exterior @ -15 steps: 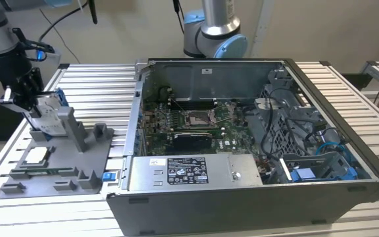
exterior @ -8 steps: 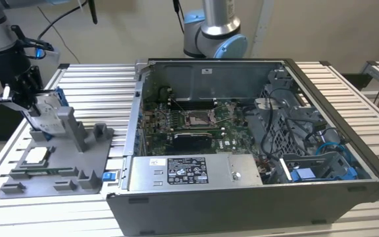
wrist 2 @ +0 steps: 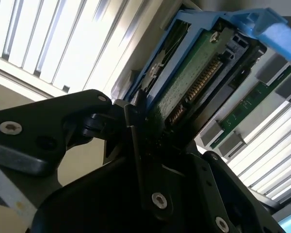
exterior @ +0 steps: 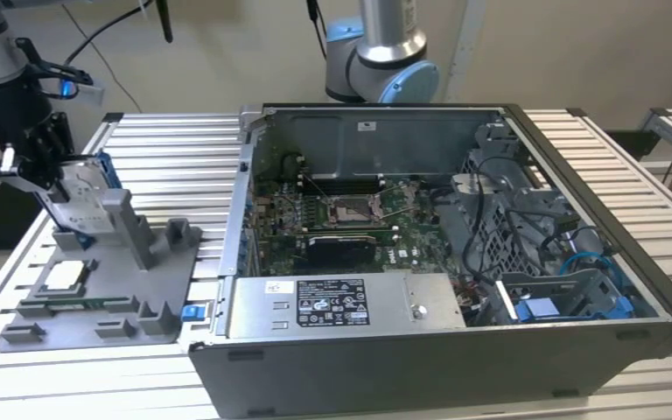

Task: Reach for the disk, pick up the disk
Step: 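Pick up the disk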

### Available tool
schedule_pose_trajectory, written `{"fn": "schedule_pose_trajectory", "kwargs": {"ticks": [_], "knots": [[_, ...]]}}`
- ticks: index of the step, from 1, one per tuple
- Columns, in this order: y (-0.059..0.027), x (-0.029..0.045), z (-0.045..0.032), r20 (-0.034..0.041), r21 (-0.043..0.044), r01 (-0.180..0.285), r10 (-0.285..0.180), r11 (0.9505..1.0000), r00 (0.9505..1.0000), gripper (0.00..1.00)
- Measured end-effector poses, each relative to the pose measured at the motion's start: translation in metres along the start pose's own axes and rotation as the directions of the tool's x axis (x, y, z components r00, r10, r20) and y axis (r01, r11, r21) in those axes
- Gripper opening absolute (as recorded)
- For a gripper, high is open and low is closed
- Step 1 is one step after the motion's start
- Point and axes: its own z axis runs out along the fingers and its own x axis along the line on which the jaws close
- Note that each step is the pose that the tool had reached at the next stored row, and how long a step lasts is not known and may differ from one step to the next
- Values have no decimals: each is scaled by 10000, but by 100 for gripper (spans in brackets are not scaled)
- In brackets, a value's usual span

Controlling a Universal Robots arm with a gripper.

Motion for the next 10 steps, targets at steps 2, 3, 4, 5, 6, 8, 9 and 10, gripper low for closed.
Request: {"fn": "schedule_pose_trajectory", "kwargs": {"ticks": [2,3,4,5,6,8,9,10], "knots": [[0,-1,-18,0,0,0,0,10000,10000,0],[0,-1,-27,0,1,0,0,10000,10000,0],[0,-1,-38,0,0,0,0,10000,10000,0],[0,-1,-49,0,1,0,0,10000,10000,0],[0,-2,-59,-1,0,0,0,10000,10000,0],[1,-2,-81,-1,0,0,0,10000,10000,0],[1,-3,-93,-2,-1,0,0,10000,10000,0],[1,-3,-104,-2,0,0,0,10000,10000,0]]}}
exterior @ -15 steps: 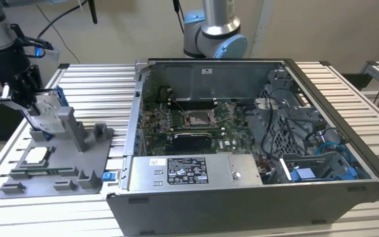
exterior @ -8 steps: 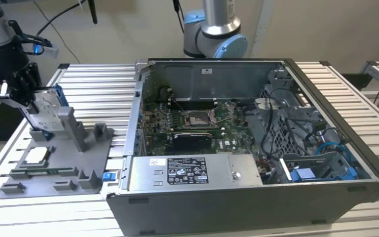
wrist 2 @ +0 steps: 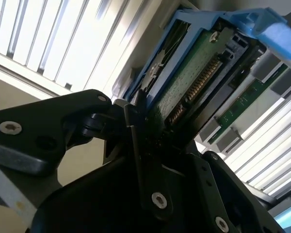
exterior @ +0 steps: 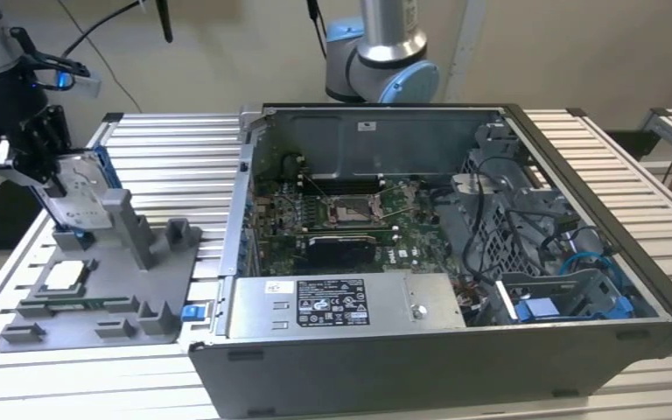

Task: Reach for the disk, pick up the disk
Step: 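Pick up the disk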

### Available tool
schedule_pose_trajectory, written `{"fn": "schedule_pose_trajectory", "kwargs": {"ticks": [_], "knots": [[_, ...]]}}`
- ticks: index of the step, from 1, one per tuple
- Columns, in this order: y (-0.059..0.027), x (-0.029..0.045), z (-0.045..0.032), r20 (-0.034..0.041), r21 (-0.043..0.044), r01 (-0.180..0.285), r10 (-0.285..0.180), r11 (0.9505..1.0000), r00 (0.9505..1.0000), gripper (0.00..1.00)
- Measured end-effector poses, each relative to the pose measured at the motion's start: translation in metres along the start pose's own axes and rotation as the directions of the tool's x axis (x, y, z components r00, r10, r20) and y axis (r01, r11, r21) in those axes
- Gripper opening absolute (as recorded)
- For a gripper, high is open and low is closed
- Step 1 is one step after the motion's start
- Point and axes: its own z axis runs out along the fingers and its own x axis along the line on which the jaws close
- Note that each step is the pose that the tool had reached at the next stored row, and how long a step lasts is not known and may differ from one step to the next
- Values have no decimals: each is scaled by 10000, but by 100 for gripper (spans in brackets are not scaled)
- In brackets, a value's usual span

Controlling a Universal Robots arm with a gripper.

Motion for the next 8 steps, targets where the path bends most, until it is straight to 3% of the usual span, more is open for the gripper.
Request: {"fn": "schedule_pose_trajectory", "kwargs": {"ticks": [8], "knots": [[1,-3,-102,-4,0,0,0,10000,10000,0]]}}
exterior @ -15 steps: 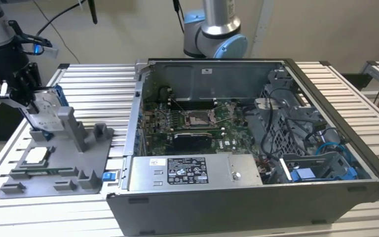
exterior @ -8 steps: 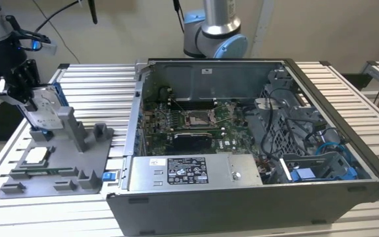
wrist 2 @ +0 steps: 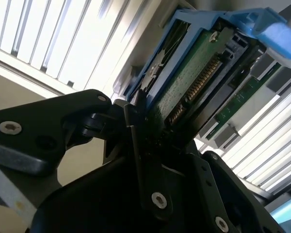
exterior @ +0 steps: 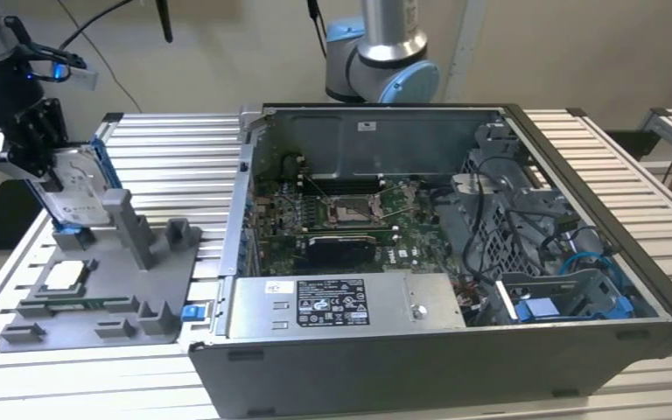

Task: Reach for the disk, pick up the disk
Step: 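Pick up the disk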

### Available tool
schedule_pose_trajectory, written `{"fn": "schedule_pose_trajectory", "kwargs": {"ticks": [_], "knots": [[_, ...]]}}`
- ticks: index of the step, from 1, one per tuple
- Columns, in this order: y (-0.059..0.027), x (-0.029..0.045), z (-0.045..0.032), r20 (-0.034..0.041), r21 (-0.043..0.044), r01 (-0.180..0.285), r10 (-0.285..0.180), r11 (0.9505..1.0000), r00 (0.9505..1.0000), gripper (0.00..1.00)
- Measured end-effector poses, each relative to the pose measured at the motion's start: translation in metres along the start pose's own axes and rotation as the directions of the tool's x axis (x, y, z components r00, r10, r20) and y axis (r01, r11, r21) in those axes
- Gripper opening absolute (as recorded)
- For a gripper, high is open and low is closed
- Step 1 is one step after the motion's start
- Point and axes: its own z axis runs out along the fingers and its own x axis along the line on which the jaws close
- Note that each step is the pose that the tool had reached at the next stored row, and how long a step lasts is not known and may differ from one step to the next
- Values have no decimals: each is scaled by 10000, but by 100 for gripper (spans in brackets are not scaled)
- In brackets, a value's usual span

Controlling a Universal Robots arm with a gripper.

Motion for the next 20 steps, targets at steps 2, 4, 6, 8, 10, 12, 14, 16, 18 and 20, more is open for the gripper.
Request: {"fn": "schedule_pose_trajectory", "kwargs": {"ticks": [2,4,6,8,10,12,14,16,18,20], "knots": [[0,0,-24,-1,0,1,-1,10000,10000,0],[0,-1,-48,-2,0,0,0,10000,10000,0],[1,-2,-75,-2,1,0,0,10000,10000,0],[1,-3,-107,-2,0,0,0,10000,10000,0],[1,-4,-141,-2,0,0,0,10000,10000,0],[2,-5,-175,-2,0,0,0,10000,10000,0],[2,-6,-211,-3,1,0,0,10000,10000,0],[2,-7,-250,-5,0,0,0,10000,10000,0],[3,-8,-287,-8,0,0,0,10000,10000,0],[3,-9,-321,-11,0,0,0,10000,10000,0]]}}
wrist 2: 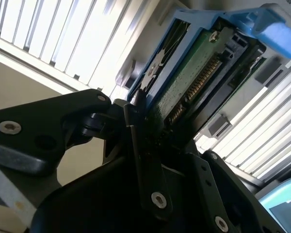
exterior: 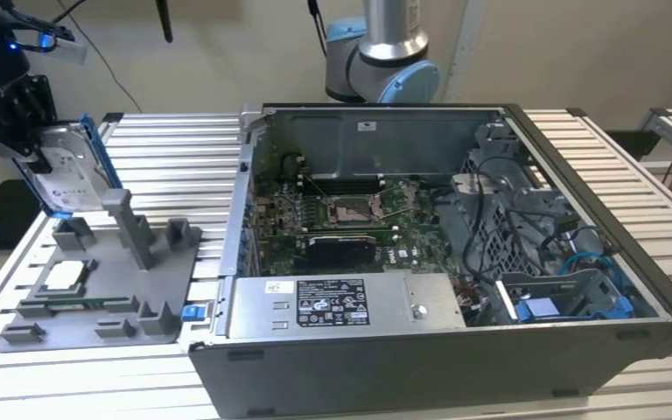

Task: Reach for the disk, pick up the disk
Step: 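Pick up the disk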

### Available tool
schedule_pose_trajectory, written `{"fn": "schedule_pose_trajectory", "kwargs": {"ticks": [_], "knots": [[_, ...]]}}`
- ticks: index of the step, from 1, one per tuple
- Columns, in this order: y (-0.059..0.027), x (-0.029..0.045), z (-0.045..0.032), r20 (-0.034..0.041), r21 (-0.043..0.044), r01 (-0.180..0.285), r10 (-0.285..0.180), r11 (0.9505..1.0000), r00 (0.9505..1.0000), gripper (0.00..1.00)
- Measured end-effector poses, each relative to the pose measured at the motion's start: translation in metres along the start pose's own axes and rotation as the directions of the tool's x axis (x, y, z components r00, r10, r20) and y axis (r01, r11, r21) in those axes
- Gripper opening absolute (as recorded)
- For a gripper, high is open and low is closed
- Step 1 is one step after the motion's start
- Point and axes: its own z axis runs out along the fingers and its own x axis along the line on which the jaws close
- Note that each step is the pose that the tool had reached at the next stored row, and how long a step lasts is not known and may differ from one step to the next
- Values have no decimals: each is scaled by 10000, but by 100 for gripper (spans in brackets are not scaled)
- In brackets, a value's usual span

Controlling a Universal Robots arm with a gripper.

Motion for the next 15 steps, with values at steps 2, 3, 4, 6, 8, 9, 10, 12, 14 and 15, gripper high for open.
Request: {"fn": "schedule_pose_trajectory", "kwargs": {"ticks": [2,3,4,6,8,9,10,12,14,15], "knots": [[0,-1,-38,-1,0,0,0,10000,10000,0],[1,-2,-57,-4,0,-1,1,10000,10000,0],[1,-2,-76,-7,-1,0,0,10000,10000,0],[1,-3,-111,-13,0,0,0,10000,10000,0],[1,-4,-147,-19,0,-1,1,10000,10000,0],[2,-4,-164,-23,0,0,0,10000,10000,0],[2,-5,-181,-27,-1,0,0,10000,10000,0],[2,-6,-212,-34,0,0,0,10000,10000,0],[2,-7,-247,-41,0,0,0,10000,10000,0],[2,-7,-264,-46,1,-1,1,10000,10000,0]]}}
